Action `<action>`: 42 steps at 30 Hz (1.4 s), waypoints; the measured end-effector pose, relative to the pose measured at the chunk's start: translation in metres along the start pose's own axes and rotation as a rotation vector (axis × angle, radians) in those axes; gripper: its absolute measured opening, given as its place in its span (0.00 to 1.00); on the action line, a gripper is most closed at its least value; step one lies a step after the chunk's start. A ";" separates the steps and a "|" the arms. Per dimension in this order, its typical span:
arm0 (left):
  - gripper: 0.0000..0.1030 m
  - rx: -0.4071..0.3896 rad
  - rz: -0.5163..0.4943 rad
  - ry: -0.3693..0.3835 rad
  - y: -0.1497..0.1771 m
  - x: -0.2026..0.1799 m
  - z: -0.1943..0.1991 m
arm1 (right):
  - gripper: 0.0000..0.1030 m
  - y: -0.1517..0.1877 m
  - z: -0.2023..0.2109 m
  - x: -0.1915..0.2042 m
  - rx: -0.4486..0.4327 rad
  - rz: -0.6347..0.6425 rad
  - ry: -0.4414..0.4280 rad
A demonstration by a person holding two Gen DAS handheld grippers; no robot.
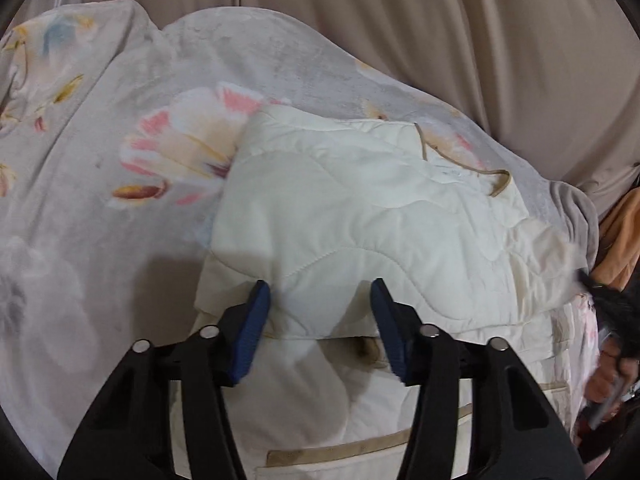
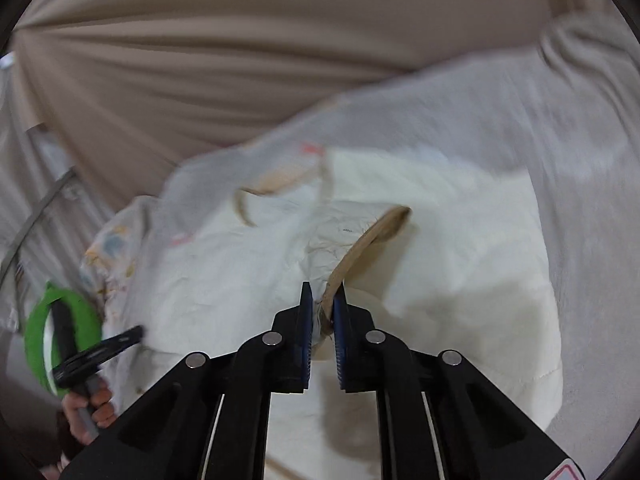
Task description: Fold large clothes
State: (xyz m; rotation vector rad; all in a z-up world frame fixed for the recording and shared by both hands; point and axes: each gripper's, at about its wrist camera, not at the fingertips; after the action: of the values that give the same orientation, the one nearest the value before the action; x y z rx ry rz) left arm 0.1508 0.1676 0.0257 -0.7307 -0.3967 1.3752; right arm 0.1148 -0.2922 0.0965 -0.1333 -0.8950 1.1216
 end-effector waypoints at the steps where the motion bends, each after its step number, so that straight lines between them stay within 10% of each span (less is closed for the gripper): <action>1: 0.47 0.000 0.001 0.001 0.002 0.001 0.005 | 0.09 0.004 0.018 0.010 -0.025 0.020 -0.035; 5: 0.52 -0.027 -0.056 -0.080 0.012 0.000 0.018 | 0.08 0.028 0.058 0.008 -0.095 0.092 0.035; 10: 0.53 0.062 -0.016 -0.055 0.025 0.010 -0.007 | 0.07 0.051 -0.010 -0.074 0.112 -0.018 0.262; 16: 0.52 -0.070 -0.102 -0.083 0.003 -0.010 0.056 | 0.20 0.038 0.044 -0.043 -0.043 0.034 0.331; 25: 0.59 -0.076 -0.253 -0.031 -0.051 -0.087 -0.004 | 0.18 0.038 -0.026 0.050 0.049 0.261 0.145; 29: 0.60 0.038 -0.242 -0.111 -0.032 -0.061 -0.054 | 0.06 0.040 -0.064 0.004 0.116 0.258 0.291; 36: 0.60 0.056 -0.213 -0.152 0.002 -0.005 -0.040 | 0.00 0.007 -0.008 -0.097 0.109 -0.034 0.272; 38: 0.57 0.063 -0.198 -0.173 0.000 -0.005 -0.031 | 0.15 -0.001 -0.001 -0.074 0.034 0.024 0.394; 42: 0.58 -0.037 -0.188 -0.112 -0.035 -0.020 0.002 | 0.14 -0.031 -0.023 0.009 0.036 0.129 0.201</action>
State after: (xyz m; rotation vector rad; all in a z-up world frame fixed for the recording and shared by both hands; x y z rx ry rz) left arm 0.1722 0.1476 0.0540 -0.6320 -0.5668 1.2369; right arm 0.1540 -0.2915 0.1016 -0.2722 -0.6944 1.2202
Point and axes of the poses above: each gripper's, at about its wrist camera, not at the fingertips, and z roughly against the way its jaws point, x to its left, y to its underside, and after that the axes turned 13 degrees about -z, right-handed
